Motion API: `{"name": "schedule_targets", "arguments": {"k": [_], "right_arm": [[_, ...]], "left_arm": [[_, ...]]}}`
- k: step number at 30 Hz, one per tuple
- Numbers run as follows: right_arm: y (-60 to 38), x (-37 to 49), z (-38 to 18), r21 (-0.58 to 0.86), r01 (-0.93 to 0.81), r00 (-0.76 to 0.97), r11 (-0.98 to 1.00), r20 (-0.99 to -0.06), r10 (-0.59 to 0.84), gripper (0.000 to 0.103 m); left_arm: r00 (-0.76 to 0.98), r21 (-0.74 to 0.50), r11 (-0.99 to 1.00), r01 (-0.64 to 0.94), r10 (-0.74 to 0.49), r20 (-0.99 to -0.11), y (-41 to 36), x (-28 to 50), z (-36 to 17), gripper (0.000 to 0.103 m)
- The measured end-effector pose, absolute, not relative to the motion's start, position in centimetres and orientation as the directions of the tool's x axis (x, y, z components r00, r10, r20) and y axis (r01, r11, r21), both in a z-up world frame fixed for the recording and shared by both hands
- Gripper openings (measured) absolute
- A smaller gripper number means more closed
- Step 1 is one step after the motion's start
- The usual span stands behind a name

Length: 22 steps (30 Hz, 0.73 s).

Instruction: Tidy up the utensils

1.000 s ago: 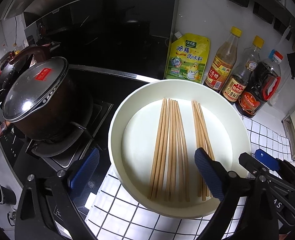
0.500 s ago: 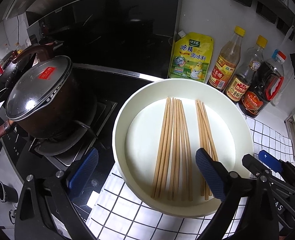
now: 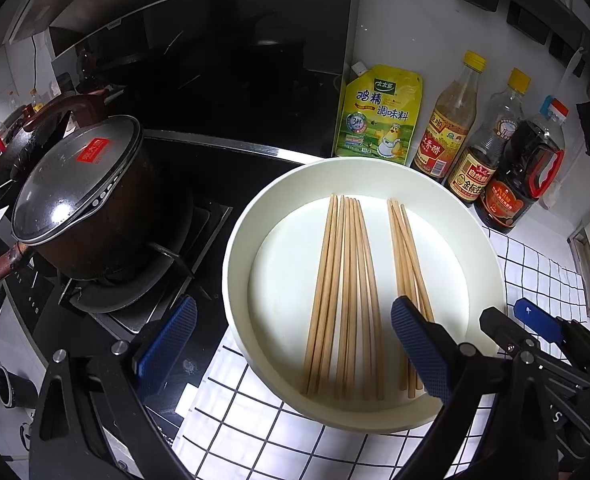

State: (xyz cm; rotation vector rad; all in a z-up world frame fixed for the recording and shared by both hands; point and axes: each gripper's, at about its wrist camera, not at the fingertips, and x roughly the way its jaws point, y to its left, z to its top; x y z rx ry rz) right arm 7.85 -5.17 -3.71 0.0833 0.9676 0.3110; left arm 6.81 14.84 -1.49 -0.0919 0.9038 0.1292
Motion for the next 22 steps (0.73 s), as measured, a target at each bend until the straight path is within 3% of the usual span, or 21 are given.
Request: {"name": "schedule_targets", "arguments": {"k": [22], "right_arm": [[-5.08, 7.58, -3.58, 0.207, -0.224, 0.527, 0.952, -0.796, 0.297, 0.054]], "left_arm": [[0.606, -0.036, 0.988, -0.151, 0.064, -0.793, 14.89, 6.43, -1.48, 0.096]]}}
